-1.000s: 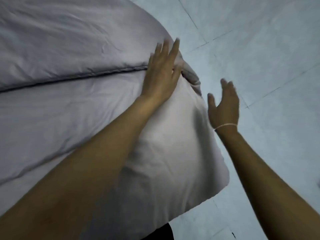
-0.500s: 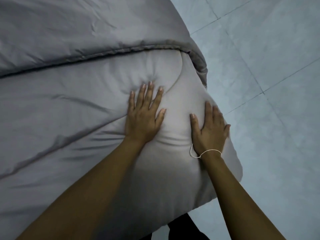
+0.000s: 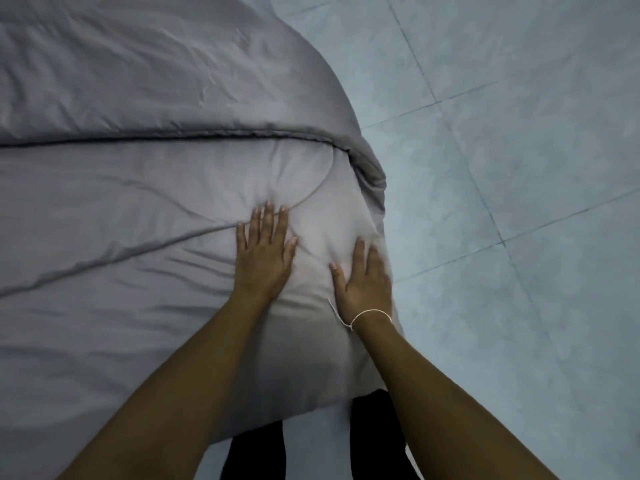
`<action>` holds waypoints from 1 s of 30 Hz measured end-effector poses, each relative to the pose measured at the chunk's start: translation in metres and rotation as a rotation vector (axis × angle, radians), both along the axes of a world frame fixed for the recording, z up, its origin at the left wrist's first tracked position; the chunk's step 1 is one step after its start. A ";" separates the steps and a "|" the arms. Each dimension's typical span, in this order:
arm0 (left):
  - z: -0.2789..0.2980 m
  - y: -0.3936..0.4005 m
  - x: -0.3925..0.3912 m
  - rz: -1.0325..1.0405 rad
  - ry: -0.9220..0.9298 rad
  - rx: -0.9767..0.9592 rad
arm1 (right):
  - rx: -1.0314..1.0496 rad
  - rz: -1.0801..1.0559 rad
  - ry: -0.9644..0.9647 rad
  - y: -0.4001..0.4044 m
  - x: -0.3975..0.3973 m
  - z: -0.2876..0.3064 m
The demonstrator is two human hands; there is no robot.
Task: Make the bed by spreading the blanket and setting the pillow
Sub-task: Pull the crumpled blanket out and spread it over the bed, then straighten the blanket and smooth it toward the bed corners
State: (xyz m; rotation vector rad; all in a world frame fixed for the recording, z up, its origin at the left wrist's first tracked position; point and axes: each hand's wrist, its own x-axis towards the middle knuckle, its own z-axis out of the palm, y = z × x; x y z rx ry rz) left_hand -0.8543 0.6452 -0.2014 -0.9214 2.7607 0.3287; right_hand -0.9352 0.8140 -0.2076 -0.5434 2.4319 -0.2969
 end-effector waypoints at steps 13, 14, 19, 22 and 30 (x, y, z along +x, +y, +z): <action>0.240 0.110 -0.023 0.302 0.064 0.247 | 0.007 0.465 0.028 0.108 -0.062 0.231; 0.258 0.107 -0.031 0.309 0.123 0.234 | -0.007 0.452 0.041 0.108 -0.070 0.248; 0.312 0.081 -0.064 0.364 0.356 0.130 | -0.131 0.397 0.133 0.076 -0.110 0.306; 0.318 0.065 -0.076 0.391 0.394 0.082 | -0.201 0.404 0.162 0.048 -0.127 0.321; 0.300 0.009 -0.112 0.634 0.393 0.113 | -0.214 0.594 0.150 -0.034 -0.206 0.328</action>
